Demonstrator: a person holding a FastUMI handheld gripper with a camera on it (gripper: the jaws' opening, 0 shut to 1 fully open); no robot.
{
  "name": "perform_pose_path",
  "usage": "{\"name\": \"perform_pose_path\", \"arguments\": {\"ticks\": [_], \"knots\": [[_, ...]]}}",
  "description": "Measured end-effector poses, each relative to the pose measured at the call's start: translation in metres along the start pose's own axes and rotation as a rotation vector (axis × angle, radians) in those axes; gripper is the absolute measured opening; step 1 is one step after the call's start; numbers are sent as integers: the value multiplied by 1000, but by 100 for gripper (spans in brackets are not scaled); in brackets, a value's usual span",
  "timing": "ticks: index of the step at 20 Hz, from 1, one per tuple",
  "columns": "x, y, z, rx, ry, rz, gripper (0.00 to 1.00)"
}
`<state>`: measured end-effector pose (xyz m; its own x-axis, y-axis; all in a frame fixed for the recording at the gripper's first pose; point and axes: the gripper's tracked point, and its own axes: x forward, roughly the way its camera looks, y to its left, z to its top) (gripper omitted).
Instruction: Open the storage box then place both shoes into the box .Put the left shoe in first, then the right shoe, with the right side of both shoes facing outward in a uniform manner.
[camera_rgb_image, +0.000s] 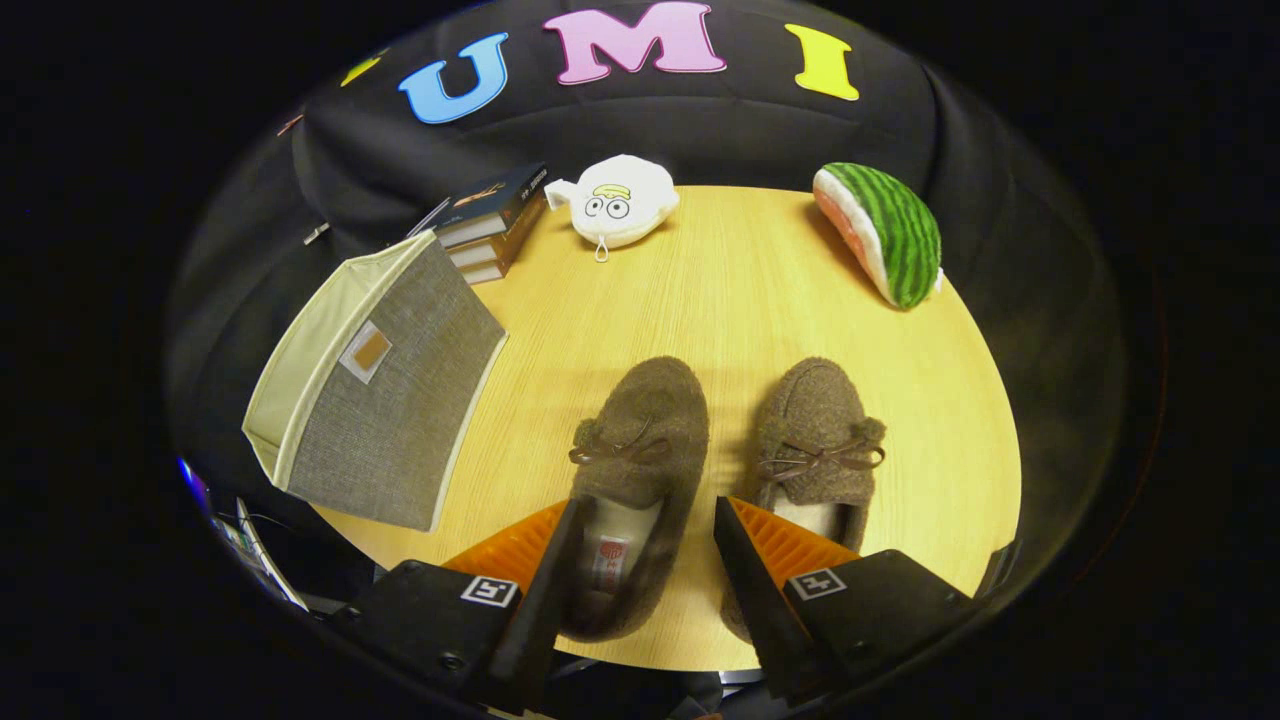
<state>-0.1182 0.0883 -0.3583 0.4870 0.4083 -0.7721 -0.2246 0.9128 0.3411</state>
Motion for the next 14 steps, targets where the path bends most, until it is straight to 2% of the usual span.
{"name": "perform_pose_path", "arguments": {"ticks": [3, 5, 8, 11, 13, 14], "knots": [[21, -14, -6, -59, 12, -47, 77], [30, -20, -7, -69, 18, -69, 70], [42, -19, -3, -56, 4, -79, 47], [49, -20, -6, -12, 19, -92, 37], [47, -29, -1, 36, 4, -116, 19], [48, -30, 0, 54, 4, -118, 6]]}}
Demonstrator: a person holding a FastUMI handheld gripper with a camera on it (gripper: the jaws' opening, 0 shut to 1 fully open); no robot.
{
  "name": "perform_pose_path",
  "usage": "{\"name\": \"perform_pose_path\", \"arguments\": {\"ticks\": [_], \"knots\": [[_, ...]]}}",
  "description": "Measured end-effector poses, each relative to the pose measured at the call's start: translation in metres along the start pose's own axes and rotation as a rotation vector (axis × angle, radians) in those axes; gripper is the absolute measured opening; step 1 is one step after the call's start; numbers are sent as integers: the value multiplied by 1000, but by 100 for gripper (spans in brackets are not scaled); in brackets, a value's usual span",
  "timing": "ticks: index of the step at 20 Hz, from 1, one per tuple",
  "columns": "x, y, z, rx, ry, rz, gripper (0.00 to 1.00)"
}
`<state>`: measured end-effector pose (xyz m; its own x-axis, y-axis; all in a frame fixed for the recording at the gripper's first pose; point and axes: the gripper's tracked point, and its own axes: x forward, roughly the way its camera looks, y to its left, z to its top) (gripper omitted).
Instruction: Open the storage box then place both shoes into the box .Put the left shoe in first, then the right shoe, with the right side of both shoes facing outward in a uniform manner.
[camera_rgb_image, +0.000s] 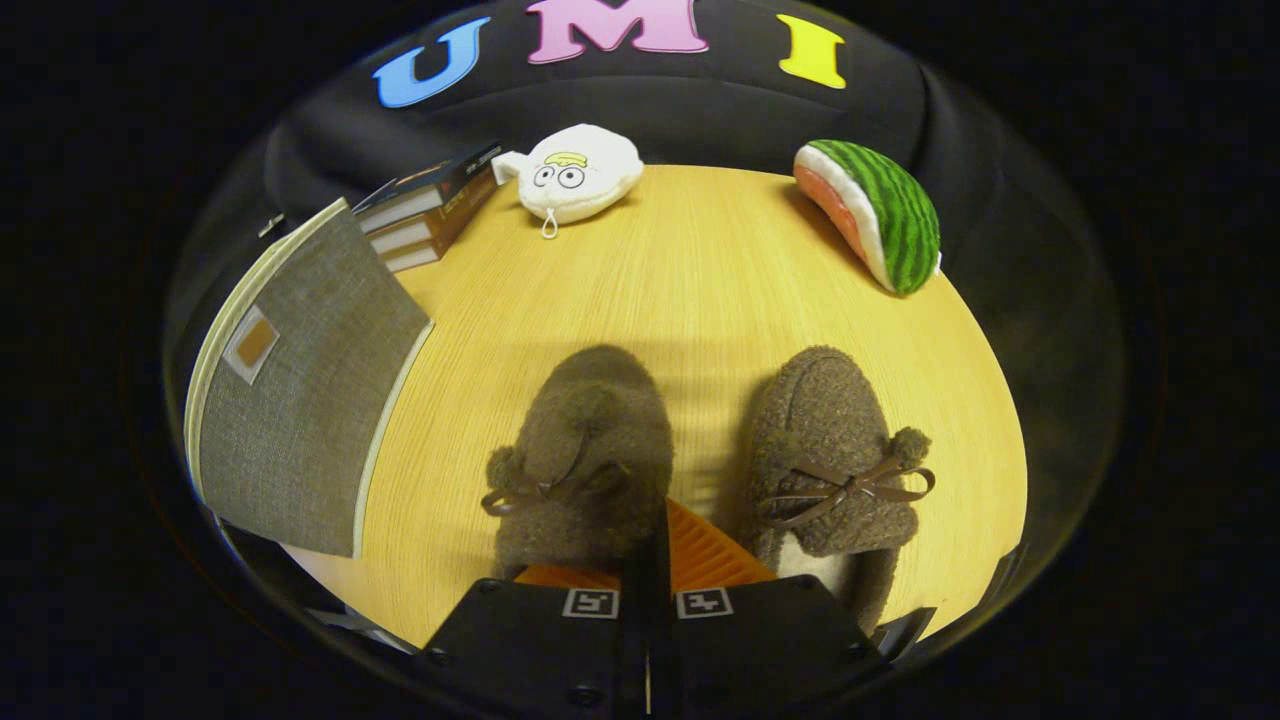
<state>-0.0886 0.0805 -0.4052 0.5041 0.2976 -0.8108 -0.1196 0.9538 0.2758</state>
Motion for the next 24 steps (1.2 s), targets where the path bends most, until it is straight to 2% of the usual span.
{"name": "perform_pose_path", "arguments": {"ticks": [5, 12, 19, 24], "knots": [[-22, -2, 9, 78, -6, -15, 5], [-88, 35, 73, 134, -105, 33, 5], [-153, 136, 154, 131, -189, 163, 5], [-163, 223, 165, 103, -137, 242, 5]]}}
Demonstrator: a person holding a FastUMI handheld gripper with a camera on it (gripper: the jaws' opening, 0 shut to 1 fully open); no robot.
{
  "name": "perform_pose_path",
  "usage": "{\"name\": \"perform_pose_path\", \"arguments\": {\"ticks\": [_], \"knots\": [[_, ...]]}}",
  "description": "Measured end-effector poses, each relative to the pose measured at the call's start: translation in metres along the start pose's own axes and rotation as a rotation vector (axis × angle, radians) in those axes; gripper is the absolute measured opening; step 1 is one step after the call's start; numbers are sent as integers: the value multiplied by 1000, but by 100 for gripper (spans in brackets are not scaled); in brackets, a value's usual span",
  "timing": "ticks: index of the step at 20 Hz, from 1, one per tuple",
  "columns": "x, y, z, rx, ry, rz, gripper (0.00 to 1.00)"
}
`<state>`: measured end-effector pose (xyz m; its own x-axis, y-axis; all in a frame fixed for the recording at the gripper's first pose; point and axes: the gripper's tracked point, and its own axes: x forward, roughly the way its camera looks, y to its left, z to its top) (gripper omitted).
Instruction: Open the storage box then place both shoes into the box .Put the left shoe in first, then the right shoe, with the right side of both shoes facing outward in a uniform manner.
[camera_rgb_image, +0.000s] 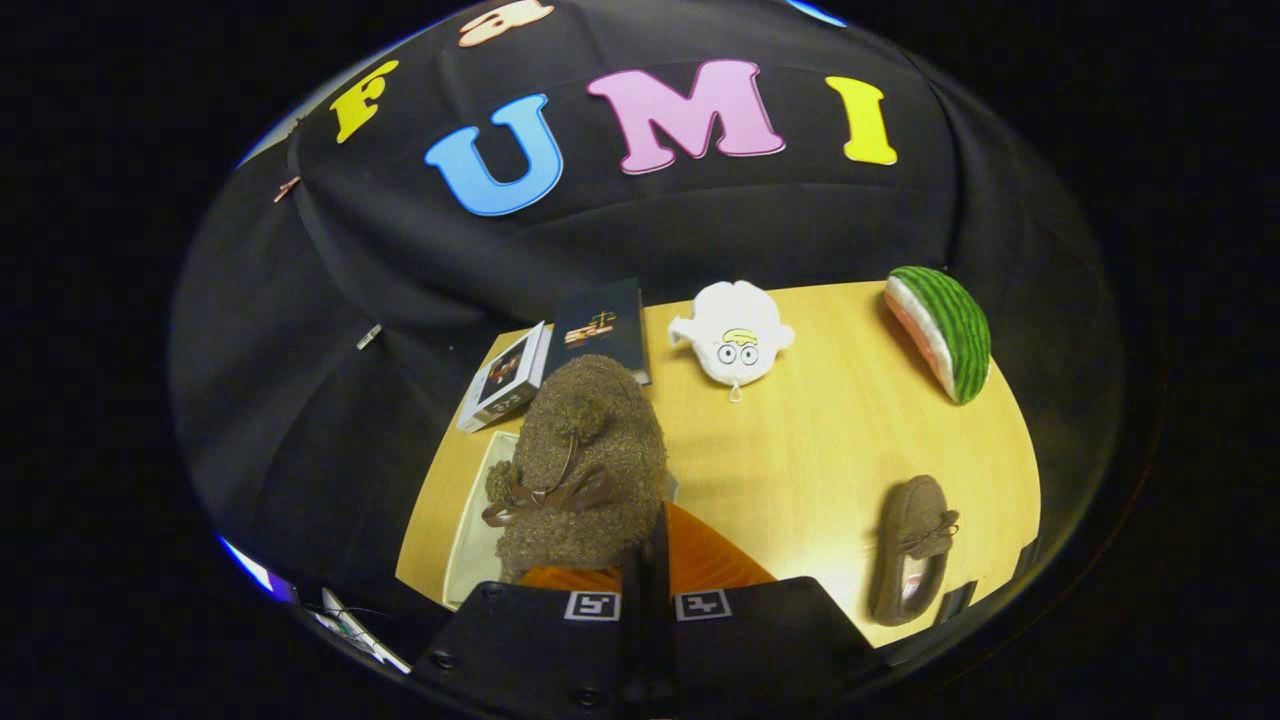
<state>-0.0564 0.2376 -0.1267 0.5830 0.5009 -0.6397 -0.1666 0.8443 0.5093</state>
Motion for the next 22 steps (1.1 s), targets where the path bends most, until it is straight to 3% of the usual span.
{"name": "perform_pose_path", "arguments": {"ticks": [2, 6, 14, 22], "knots": [[12, 27, -11, 10, 39, 2, 5], [41, 53, -30, 42, 115, -69, 5], [91, 72, -66, 66, 212, -182, 5], [112, 82, -81, 54, 244, -194, 5]]}}
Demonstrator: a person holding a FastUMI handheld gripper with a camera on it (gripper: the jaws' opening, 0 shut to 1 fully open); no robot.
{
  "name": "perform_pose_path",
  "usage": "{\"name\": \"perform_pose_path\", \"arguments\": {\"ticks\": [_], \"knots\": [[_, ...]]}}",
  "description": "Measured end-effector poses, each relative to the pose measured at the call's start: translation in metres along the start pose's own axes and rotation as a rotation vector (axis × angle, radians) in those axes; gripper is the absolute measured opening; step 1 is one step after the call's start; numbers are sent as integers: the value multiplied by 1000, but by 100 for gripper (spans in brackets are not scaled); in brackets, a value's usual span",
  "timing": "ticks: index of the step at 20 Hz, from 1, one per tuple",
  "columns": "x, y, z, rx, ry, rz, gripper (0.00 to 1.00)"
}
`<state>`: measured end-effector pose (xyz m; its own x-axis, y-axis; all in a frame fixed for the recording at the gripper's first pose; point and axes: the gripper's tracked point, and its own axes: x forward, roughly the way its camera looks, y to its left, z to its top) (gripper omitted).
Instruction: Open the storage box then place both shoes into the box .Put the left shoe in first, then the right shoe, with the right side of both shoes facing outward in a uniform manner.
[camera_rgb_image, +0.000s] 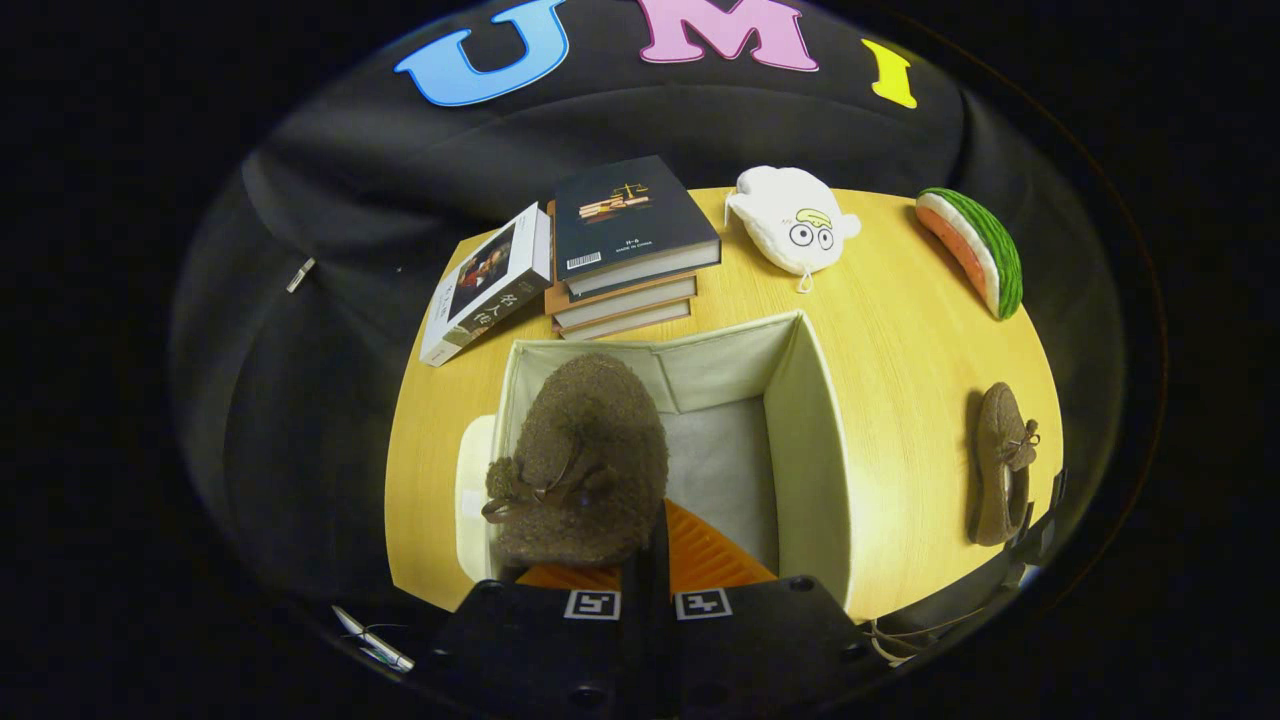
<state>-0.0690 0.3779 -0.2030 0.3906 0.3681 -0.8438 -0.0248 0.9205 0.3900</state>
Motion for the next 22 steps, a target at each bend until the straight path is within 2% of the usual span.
{"name": "perform_pose_path", "arguments": {"ticks": [9, 15, 17, 18, 22], "knots": [[14, 3, -7, -33, 26, 7, 8], [18, 26, -17, -10, 69, 122, 23], [11, 31, -12, -13, 52, 151, 38], [8, 33, -11, -14, 52, 164, 54], [-9, 35, -4, -58, 22, 197, 90]]}}
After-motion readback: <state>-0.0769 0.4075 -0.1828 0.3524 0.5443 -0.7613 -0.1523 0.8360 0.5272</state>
